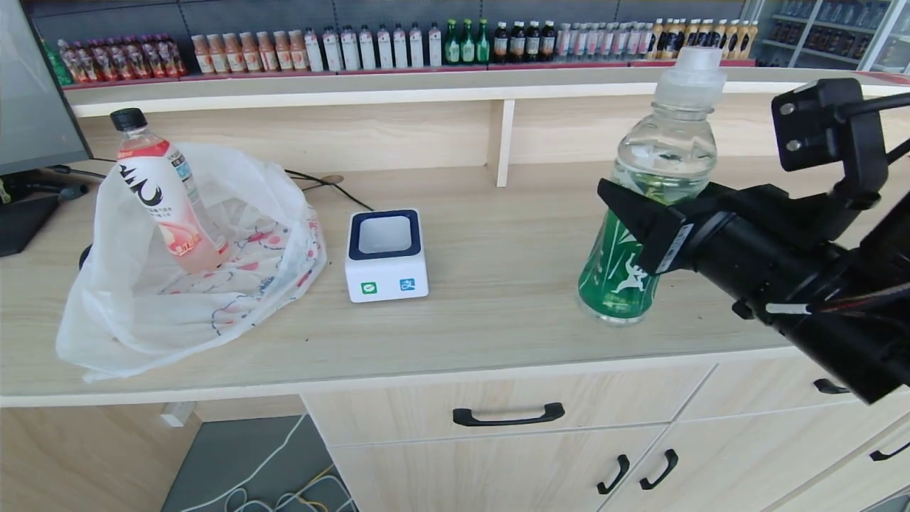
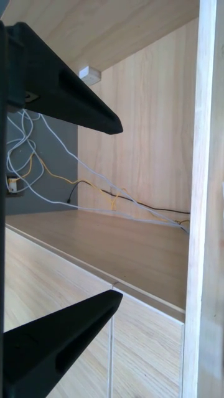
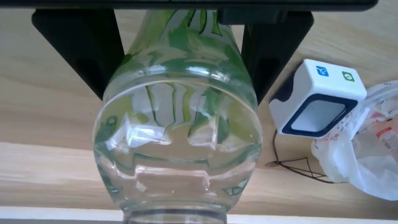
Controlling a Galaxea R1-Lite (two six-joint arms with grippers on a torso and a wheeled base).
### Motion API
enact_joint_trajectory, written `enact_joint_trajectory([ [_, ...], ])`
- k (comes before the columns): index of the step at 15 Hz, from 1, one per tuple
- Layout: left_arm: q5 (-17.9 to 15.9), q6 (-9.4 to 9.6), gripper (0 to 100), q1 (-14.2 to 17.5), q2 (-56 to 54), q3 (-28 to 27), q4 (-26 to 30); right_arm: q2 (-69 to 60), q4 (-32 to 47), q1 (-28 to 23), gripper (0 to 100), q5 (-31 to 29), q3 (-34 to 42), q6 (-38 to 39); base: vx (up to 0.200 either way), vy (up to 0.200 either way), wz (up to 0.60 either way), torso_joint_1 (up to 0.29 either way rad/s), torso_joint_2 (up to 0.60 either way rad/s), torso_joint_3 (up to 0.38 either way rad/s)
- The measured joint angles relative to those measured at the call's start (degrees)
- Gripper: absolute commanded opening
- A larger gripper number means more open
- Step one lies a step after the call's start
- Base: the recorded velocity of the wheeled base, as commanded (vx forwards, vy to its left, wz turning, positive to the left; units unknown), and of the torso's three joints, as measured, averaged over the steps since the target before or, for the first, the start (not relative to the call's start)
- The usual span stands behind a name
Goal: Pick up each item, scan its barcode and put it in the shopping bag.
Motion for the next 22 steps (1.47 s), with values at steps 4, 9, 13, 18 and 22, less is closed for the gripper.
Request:
enact_joint_trajectory([
  [4,-0.02,0.0,100,0.02,0.0,0.0,0.0,-8.59,-0.91,0.24,0,0.02,11.18,1.1,0.0,0.0,0.0,0.0,0.0,0.0],
  [9,0.0,0.0,100,0.02,0.0,0.0,0.0,-15.24,-8.81,2.69,0,0.63,21.19,6.64,0.0,0.0,0.0,0.0,0.0,0.0],
  [13,0.0,0.0,100,0.02,0.0,0.0,0.02,-18.36,-9.01,6.86,0,0.55,24.22,3.94,0.0,0.0,0.0,0.0,0.0,0.0],
  [18,0.0,0.0,100,0.0,0.0,0.0,0.0,-20.46,-9.01,13.89,0,0.93,28.36,-1.49,0.0,0.0,0.0,0.0,0.0,0.0],
  [22,0.0,0.0,100,0.02,0.0,0.0,0.0,-19.48,-8.66,17.42,0,3.8,30.89,-12.04,0.0,0.0,0.0,0.0,0.0,0.0],
])
